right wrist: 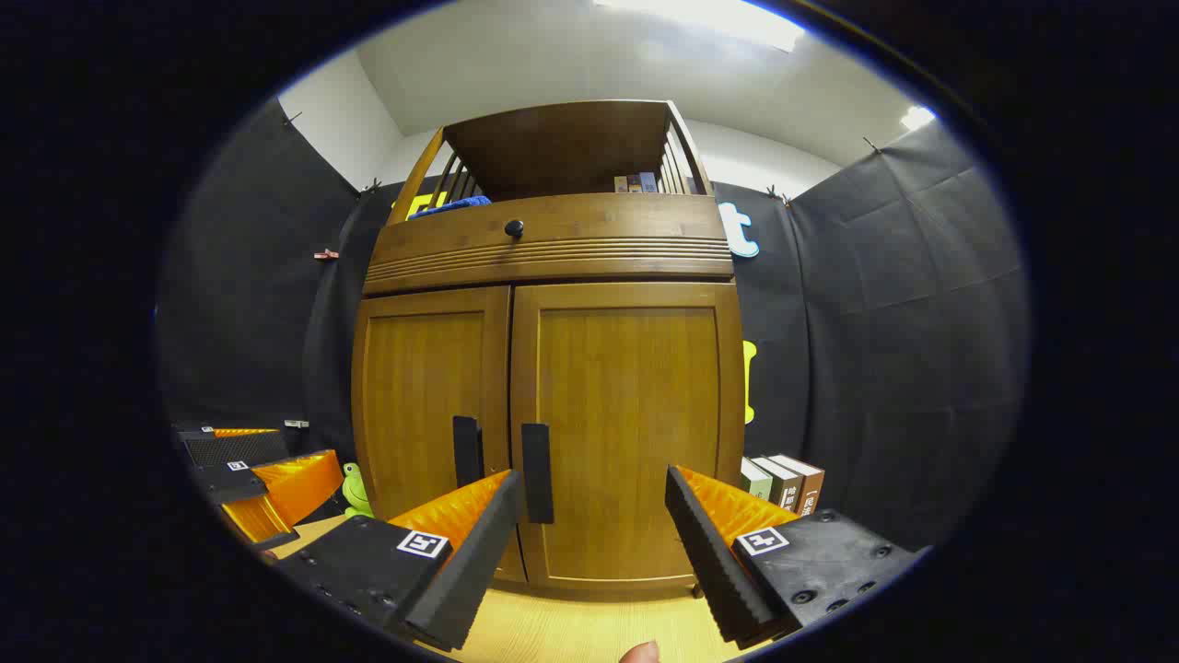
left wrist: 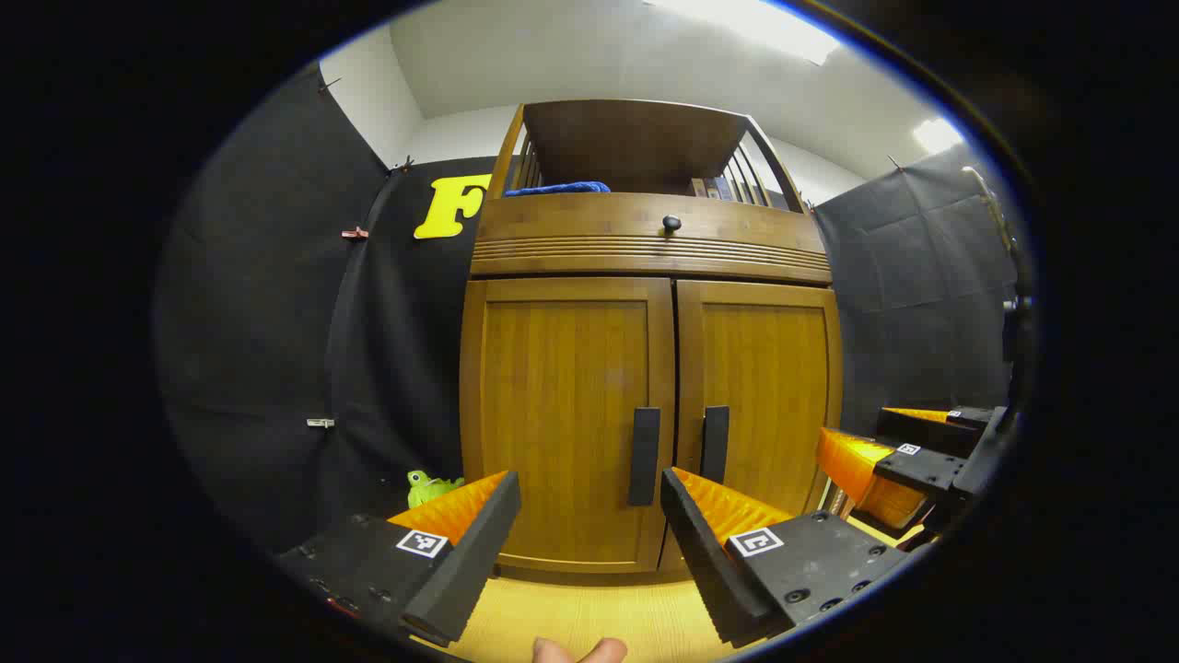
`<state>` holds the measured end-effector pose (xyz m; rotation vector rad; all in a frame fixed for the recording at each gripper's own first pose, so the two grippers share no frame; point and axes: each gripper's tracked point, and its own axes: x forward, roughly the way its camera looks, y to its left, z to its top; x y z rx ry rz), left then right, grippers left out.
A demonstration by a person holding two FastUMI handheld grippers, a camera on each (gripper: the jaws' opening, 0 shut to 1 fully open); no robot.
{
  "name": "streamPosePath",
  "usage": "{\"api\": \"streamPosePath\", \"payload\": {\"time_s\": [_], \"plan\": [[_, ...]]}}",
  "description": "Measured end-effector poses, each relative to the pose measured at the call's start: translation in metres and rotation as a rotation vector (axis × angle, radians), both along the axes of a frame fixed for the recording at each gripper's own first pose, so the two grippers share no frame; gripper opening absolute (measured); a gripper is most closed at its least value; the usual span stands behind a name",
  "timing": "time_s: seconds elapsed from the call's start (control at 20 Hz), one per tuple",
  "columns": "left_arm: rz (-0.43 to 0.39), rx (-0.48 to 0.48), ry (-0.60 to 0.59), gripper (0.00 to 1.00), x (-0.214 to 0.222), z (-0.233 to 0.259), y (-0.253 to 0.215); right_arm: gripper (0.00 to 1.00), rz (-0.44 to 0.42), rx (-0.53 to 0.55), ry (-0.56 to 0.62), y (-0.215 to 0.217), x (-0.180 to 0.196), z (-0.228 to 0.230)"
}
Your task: Open the right door of the double-door shoe cabinet with the right hand, and open the left door with the left hand.
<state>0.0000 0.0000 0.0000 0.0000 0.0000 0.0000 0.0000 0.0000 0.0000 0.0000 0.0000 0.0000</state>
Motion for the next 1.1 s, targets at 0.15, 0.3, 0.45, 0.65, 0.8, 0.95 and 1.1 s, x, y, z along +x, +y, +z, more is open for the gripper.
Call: {"api": "streamPosePath", "payload": {"time_s": [0.15, 0.3, 0.45, 0.65, 0.8, 0.95, 1.1], "plan": [[0.006, -0.003, 0.009, 0.95, -0.001, 0.0, 0.001, 0.99, 0.001, -0.011, 0.009, 0.0, 0.0, -0.008], [0.015, 0.007, 0.017, 0.95, -0.001, -0.002, 0.003, 0.98, 0.007, -0.003, 0.007, 0.003, 0.0, -0.01], [0.021, 0.006, 0.023, 0.95, -0.003, 0.0, 0.003, 0.97, 0.016, -0.011, 0.012, 0.006, 0.0, -0.013], [0.019, 0.001, 0.019, 0.94, -0.002, 0.001, 0.004, 0.97, 0.011, -0.008, 0.008, 0.009, 0.001, -0.014], [0.015, -0.001, 0.02, 0.95, -0.002, 0.0, 0.004, 0.98, 0.01, -0.001, 0.007, 0.009, 0.001, -0.013], [0.018, -0.002, 0.015, 0.95, -0.002, 0.002, 0.005, 0.97, 0.002, -0.001, 0.003, 0.008, 0.002, -0.011], [0.021, -0.008, 0.01, 0.94, -0.004, 0.001, 0.006, 0.97, 0.007, -0.004, 0.002, 0.012, 0.005, -0.01]]}}
